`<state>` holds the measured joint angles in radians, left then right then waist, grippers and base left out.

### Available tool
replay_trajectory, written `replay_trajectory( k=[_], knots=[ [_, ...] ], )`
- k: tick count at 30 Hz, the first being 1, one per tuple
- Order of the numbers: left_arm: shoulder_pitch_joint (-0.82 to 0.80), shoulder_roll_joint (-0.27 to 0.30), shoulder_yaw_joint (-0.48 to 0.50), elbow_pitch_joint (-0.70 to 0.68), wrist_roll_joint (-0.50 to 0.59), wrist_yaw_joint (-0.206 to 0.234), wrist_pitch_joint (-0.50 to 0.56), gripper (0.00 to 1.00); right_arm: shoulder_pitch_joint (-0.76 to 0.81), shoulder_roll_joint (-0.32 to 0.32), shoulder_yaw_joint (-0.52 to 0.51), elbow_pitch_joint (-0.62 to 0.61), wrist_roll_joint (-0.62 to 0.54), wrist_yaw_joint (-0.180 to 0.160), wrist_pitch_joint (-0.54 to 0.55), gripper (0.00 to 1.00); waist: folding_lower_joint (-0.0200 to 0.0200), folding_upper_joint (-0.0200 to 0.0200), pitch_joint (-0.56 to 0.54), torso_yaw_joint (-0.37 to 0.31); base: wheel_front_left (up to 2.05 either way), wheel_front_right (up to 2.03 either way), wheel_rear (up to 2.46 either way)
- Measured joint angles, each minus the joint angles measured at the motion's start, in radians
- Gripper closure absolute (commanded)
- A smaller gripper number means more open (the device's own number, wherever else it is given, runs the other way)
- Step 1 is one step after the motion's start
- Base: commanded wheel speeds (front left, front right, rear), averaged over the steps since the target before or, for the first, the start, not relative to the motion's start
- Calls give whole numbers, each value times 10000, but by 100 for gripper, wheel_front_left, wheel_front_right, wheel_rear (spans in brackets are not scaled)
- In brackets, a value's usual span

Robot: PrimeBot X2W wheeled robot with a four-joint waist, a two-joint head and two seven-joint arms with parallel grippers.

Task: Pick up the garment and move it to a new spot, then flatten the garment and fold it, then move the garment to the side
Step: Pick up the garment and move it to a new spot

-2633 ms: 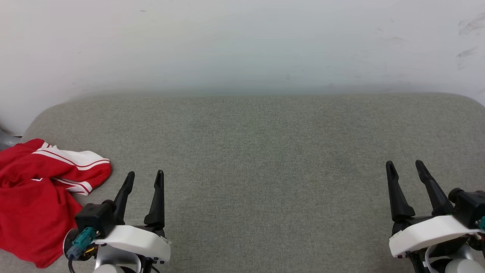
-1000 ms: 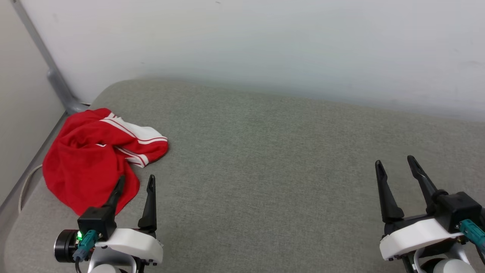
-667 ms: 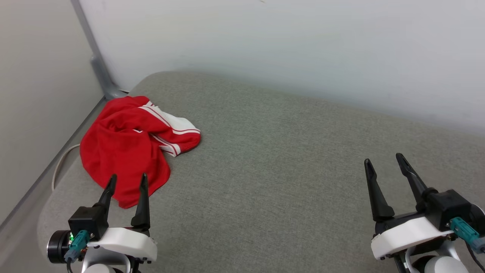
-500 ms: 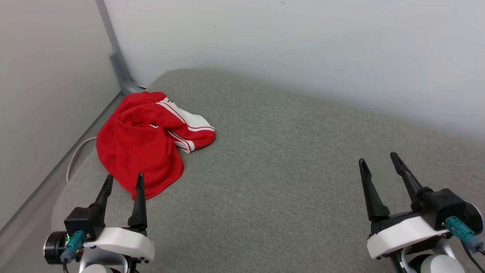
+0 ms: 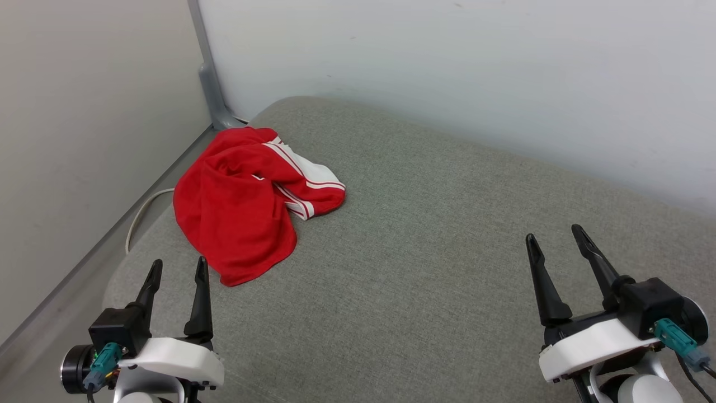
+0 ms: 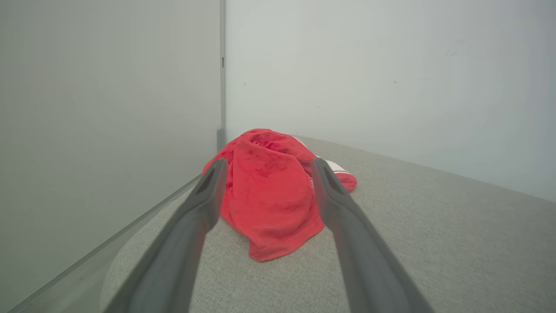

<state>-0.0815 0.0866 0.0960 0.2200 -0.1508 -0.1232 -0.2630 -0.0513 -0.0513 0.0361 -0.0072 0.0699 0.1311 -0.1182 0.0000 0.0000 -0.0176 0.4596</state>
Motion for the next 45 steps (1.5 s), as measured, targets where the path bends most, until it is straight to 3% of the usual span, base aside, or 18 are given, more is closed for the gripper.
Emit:
replay_trajectory(
  k=[10,17,26,34,39,45],
  knots=[
    [-352,15,-35,577,-251,-31,12,0,-8,0,-61,38,13,0,8,0,0,0,148,28,0,0,0],
    [-1815,447,-201,1496,-1361,-58,1175,0,-278,4,-117,-215,-173,0,265,0,0,0,751,-211,0,0,0],
    [-4428,1816,-439,2564,-3304,-59,3206,0,-1087,-25,-151,-941,-608,0,568,0,1,0,2297,-907,0,0,0],
    [-6129,3072,-690,3695,-4880,-59,6059,0,-1750,-69,-173,-1519,-807,0,658,0,2,0,3801,-1582,0,0,0],
    [-6858,3800,-686,4502,-5256,-61,7177,0,-2107,-69,-173,-1751,-878,-2,667,0,2,0,4676,-1977,0,0,0],
    [-7505,4123,-694,5484,-5444,125,8240,0,-2387,-69,-104,-1900,-961,-2,679,0,3,0,5503,-2346,0,0,0]
  ],
)
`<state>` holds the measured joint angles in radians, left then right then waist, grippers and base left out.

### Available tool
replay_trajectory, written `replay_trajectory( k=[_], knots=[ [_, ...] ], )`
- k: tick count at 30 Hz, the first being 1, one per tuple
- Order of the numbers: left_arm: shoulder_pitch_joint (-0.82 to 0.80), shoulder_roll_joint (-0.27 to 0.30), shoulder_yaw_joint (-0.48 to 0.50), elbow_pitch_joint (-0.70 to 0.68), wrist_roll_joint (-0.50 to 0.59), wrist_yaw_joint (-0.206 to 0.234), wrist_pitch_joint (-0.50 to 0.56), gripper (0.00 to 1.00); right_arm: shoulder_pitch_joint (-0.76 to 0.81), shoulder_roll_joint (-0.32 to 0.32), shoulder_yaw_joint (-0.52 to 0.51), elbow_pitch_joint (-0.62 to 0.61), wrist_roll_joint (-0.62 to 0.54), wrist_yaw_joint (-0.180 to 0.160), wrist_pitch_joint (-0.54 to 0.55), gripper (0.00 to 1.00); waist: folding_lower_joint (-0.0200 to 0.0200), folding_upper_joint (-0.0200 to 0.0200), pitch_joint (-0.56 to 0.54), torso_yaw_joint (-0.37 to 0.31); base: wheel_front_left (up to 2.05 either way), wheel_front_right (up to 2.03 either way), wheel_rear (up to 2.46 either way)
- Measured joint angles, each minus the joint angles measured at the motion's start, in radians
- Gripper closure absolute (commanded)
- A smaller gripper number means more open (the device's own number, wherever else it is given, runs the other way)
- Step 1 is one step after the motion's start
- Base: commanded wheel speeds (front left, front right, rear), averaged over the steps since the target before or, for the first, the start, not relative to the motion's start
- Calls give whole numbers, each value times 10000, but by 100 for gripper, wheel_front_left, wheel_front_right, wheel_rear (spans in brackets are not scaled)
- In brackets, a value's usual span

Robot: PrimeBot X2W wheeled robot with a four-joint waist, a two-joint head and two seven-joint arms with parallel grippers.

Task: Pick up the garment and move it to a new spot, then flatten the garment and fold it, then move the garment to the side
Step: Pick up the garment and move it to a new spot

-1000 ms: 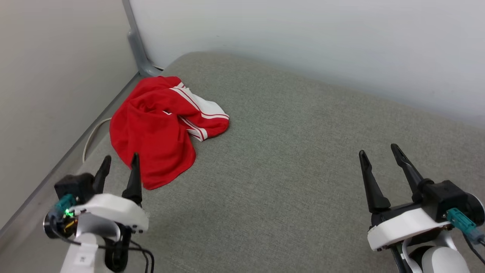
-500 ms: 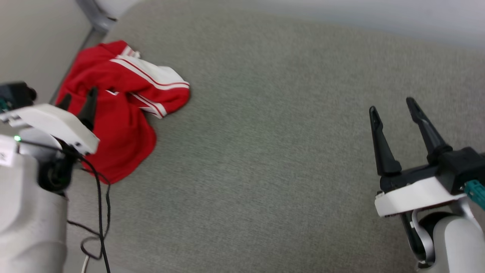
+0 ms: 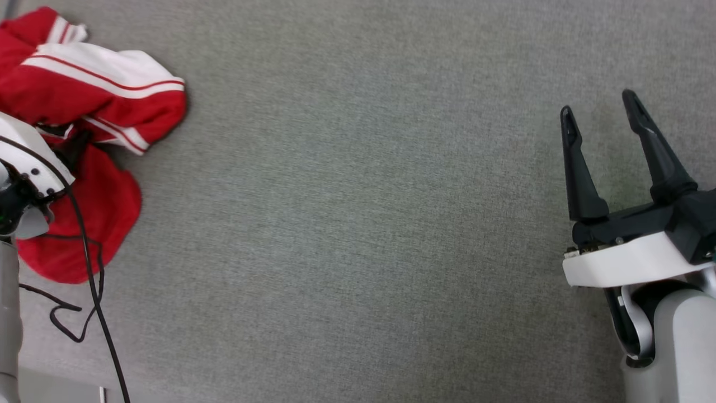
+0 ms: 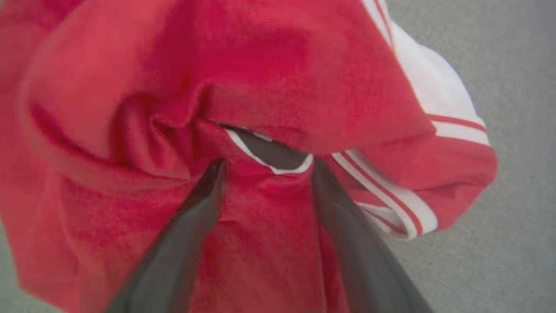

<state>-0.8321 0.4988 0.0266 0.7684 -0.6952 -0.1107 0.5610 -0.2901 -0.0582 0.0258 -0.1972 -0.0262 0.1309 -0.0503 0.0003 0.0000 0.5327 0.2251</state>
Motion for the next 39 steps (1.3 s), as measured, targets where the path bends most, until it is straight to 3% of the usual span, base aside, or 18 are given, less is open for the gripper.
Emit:
replay_trajectory(
  k=[8,9,10,13,17,30,39],
  knots=[
    [-469,257,-69,713,-265,56,1239,0,-224,-21,40,-63,-10,0,61,0,-2,0,566,-204,0,0,0],
    [-507,274,-82,752,-303,54,1313,60,-268,-21,48,-69,-10,0,67,0,-2,0,591,-221,0,0,0],
    [-532,282,-77,779,-318,52,1315,100,-295,-25,54,-90,-10,0,67,0,-2,0,607,-232,0,0,0],
    [-531,299,13,851,-456,54,1212,100,-328,-23,56,-109,-13,0,67,0,-2,0,601,-255,0,0,0],
    [-384,291,-123,773,-207,23,316,100,-330,-44,52,-67,-107,0,36,0,-1,0,416,-247,0,0,0],
    [408,173,-399,-90,777,-132,-4671,100,428,33,-322,671,242,2,-477,0,-3,0,-1387,-241,0,0,0],
    [1883,-554,-686,-796,1419,382,-6924,100,1476,54,-746,1081,897,0,-675,0,-4,0,-2989,-403,0,0,0]
  ],
)
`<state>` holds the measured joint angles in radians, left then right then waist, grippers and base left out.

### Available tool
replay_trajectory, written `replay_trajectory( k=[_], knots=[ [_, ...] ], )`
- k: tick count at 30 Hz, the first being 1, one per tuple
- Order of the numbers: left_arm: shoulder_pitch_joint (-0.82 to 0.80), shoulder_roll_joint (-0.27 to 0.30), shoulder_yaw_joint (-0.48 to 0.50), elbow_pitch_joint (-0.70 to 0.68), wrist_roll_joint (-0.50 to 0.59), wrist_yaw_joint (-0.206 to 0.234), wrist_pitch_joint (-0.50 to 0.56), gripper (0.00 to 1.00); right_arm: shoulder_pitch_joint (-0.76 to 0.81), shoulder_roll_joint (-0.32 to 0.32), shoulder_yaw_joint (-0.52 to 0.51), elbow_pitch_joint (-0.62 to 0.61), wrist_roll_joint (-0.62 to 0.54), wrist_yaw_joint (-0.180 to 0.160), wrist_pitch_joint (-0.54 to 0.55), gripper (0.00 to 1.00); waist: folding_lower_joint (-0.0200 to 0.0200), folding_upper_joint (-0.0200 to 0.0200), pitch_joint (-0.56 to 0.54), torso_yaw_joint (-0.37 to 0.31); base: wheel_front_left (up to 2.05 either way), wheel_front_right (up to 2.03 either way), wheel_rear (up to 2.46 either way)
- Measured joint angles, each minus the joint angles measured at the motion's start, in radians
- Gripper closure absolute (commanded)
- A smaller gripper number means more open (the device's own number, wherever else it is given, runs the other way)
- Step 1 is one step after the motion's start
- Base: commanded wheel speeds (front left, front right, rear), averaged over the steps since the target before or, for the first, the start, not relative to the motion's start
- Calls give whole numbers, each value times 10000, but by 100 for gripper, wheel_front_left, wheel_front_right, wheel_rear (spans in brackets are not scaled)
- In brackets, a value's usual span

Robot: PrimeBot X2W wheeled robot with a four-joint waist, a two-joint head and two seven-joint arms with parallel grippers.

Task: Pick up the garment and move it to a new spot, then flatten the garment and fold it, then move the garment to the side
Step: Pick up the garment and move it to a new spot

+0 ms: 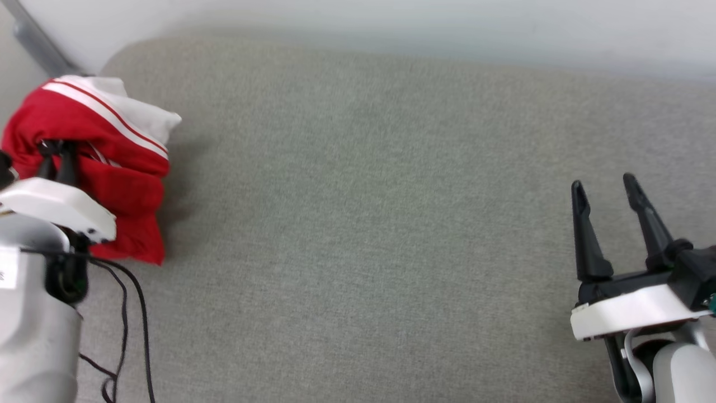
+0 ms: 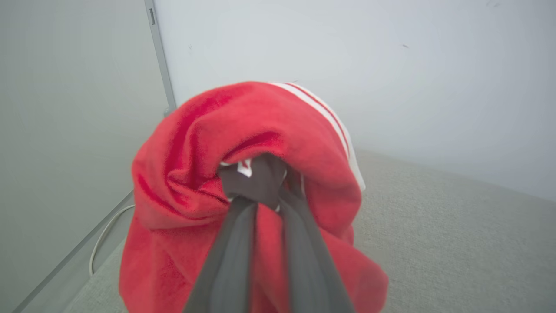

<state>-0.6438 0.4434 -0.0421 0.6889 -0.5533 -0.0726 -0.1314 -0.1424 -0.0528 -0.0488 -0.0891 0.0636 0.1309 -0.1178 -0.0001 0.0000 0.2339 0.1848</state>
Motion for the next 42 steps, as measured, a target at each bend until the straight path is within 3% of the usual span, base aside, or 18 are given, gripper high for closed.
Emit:
replay_trajectory(
  k=[6,15,25,36,37,38,39,42],
  knots=[
    [1184,-560,-393,-1047,194,249,-391,100,507,10,8,186,380,0,-8,0,-2,1,-813,-392,0,0,0],
    [2630,-1436,-1703,-3106,546,364,441,100,862,13,4,297,623,0,12,0,-1,0,-1282,-1554,0,0,0],
    [2964,-2272,-3910,-4729,945,-188,1787,100,839,12,174,301,867,0,-63,0,0,1,-1038,-2987,0,0,0],
    [3650,-2562,-6243,-4765,1083,-504,2913,100,584,13,276,543,1043,0,-362,0,2,0,-32,-3730,0,0,0],
    [3705,-2569,-6335,-4748,1035,-508,2917,92,570,13,272,579,1045,0,-374,0,3,0,-17,-3736,0,0,0],
    [3731,-2558,-6433,-4713,1011,-508,2918,65,549,13,267,631,1045,0,-407,0,2,0,-30,-3721,0,0,0],
    [3744,-2548,-6521,-4686,1009,-514,2917,0,547,13,274,662,1045,0,-408,0,3,0,-65,-3690,0,0,0],
    [3781,-2562,-6686,-4761,1053,-525,2604,0,546,15,257,717,1039,0,-414,0,2,0,-221,-3557,0,0,0]
  ],
)
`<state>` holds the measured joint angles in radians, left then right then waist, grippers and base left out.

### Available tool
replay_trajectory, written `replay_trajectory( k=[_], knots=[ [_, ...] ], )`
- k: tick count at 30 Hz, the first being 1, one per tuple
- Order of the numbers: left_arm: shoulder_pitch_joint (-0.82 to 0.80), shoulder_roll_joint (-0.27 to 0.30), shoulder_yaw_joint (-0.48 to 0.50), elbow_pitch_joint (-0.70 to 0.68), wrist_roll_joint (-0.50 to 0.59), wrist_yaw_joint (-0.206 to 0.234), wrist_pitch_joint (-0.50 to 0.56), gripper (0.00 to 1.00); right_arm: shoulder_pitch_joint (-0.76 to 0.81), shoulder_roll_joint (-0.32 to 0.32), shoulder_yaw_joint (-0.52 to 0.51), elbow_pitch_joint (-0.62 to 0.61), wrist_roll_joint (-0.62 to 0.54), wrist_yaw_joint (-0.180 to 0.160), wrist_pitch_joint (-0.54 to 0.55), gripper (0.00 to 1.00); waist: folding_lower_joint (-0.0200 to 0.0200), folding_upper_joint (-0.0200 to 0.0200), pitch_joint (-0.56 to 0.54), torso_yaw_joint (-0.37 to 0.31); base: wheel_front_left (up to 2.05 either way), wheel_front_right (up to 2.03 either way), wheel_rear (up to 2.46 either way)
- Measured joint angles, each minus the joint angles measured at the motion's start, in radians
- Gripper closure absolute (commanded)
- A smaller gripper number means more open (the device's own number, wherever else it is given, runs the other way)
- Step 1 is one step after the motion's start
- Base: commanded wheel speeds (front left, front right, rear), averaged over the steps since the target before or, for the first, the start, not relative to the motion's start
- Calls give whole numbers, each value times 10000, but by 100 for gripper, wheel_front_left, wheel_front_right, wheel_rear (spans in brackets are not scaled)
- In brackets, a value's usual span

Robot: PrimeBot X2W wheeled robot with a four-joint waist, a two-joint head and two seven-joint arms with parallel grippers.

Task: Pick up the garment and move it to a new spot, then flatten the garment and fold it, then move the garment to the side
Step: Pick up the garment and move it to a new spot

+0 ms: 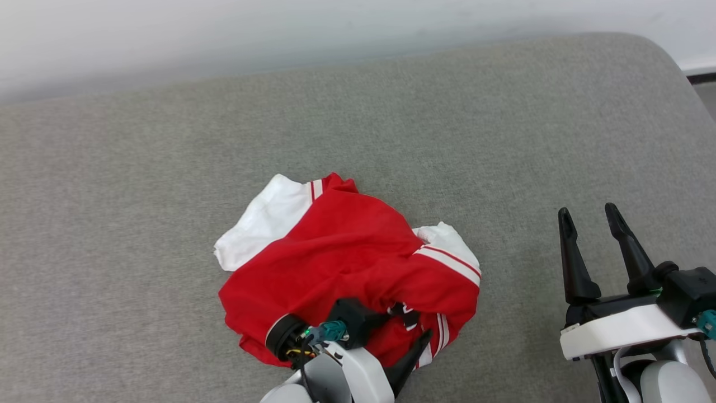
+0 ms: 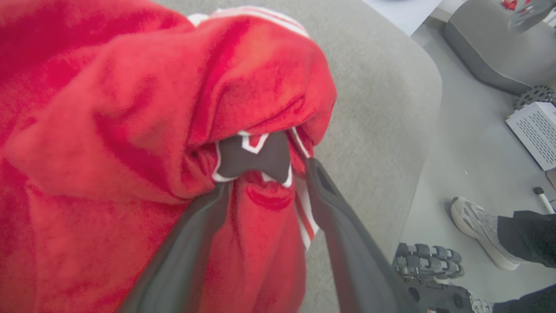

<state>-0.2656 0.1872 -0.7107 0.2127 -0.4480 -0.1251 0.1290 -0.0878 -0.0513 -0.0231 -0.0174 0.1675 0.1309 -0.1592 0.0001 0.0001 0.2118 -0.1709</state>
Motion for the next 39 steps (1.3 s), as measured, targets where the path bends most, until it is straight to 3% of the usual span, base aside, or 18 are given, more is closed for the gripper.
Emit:
replay_trajectory(
  k=[10,18,25,32,39],
  knots=[
    [-18,-58,477,-686,322,318,-2121,0,147,0,-178,-63,-205,0,280,0,0,0,-803,655,0,0,0],
    [-12,-71,1816,-546,171,1480,-3287,0,462,0,-322,-276,-188,0,545,0,0,0,-1336,1249,0,0,0],
    [320,391,3001,-148,29,2151,-3751,0,865,0,-426,-374,-203,0,779,0,-1,0,-1739,1641,0,0,0],
    [954,984,3666,-13,38,2318,-3873,0,1342,2,-604,-564,-203,0,978,0,-1,0,-2130,1956,0,0,0],
    [1552,1212,3985,-73,27,2364,-3889,0,1530,2,-583,-784,-188,0,1074,0,-1,0,-2315,2064,0,0,0]
  ],
)
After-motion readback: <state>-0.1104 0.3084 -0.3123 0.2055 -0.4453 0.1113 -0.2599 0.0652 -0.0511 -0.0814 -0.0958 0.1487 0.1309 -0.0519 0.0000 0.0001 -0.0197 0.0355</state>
